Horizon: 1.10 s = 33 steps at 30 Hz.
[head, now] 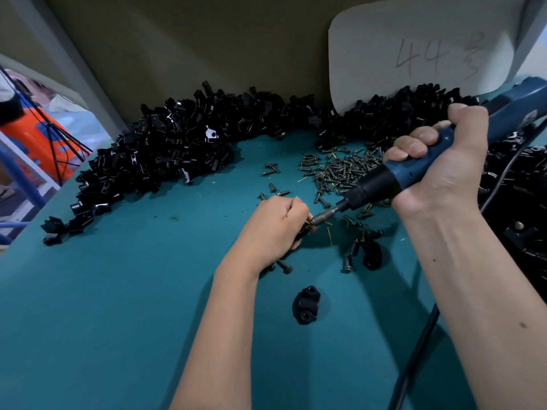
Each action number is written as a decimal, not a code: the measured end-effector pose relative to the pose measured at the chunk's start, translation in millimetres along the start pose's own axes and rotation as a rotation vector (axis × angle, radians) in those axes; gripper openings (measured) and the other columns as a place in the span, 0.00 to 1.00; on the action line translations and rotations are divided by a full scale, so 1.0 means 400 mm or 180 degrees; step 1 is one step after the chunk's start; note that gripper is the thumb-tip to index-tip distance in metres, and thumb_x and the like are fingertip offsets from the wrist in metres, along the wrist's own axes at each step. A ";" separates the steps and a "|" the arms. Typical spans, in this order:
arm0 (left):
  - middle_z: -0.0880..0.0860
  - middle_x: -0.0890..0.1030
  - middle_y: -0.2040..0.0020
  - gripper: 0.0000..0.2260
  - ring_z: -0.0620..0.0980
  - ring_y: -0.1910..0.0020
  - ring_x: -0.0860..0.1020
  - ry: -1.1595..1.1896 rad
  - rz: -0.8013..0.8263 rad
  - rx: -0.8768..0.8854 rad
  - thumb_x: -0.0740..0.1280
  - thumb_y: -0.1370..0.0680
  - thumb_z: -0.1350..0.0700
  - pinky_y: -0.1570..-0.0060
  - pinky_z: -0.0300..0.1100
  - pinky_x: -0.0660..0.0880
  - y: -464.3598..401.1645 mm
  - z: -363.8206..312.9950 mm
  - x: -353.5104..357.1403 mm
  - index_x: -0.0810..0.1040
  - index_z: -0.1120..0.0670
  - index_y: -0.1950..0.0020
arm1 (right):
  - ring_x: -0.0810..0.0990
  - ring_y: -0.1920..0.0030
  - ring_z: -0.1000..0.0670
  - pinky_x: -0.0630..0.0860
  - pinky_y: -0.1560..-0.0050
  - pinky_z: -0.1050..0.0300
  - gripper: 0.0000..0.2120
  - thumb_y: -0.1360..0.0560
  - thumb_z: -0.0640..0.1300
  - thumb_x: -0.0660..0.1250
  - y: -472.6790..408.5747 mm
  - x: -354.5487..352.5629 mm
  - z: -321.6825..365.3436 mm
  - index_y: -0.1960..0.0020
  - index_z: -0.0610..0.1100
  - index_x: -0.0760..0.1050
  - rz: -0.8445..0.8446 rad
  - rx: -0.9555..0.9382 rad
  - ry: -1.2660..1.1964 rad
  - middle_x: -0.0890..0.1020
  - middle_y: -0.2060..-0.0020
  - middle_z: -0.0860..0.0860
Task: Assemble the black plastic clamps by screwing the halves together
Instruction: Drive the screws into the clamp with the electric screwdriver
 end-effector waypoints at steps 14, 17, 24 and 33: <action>0.58 0.81 0.64 0.23 0.58 0.65 0.76 -0.0550 -0.0638 0.0261 0.53 0.23 0.43 0.64 0.52 0.74 0.001 -0.037 -0.034 0.80 0.58 0.57 | 0.68 0.74 0.54 0.68 0.71 0.60 0.16 0.21 0.48 0.70 0.004 -0.004 0.022 0.61 0.47 0.66 -0.0232 -0.0205 0.0246 0.70 0.71 0.53; 0.54 0.82 0.64 0.21 0.55 0.63 0.78 -0.0611 -0.0727 0.0249 0.53 0.23 0.43 0.60 0.53 0.76 0.001 -0.040 -0.048 0.81 0.54 0.58 | 0.69 0.73 0.54 0.69 0.71 0.59 0.18 0.22 0.54 0.72 0.008 -0.008 0.024 0.60 0.47 0.66 -0.0282 -0.0227 0.0157 0.71 0.70 0.53; 0.47 0.77 0.71 0.13 0.50 0.69 0.74 -0.1086 -0.1460 0.0490 0.53 0.23 0.45 0.64 0.47 0.72 0.034 -0.079 -0.077 0.74 0.47 0.59 | 0.70 0.74 0.52 0.71 0.69 0.56 0.20 0.24 0.54 0.76 0.018 -0.009 0.044 0.55 0.44 0.67 -0.0599 -0.0584 0.0396 0.73 0.71 0.51; 0.49 0.79 0.74 0.23 0.46 0.75 0.72 0.0111 -0.0751 -0.0126 0.56 0.21 0.40 0.67 0.42 0.68 -0.001 0.002 -0.039 0.84 0.50 0.62 | 0.67 0.74 0.53 0.67 0.71 0.60 0.15 0.21 0.46 0.68 0.009 -0.006 0.024 0.62 0.47 0.66 -0.0357 -0.0266 0.0149 0.71 0.72 0.52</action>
Point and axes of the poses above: each hand's wrist, its own y-axis away from the middle knuckle, its own x-axis out of the palm, z = x × y, the point moved 10 cm from there along -y, towards the middle knuckle
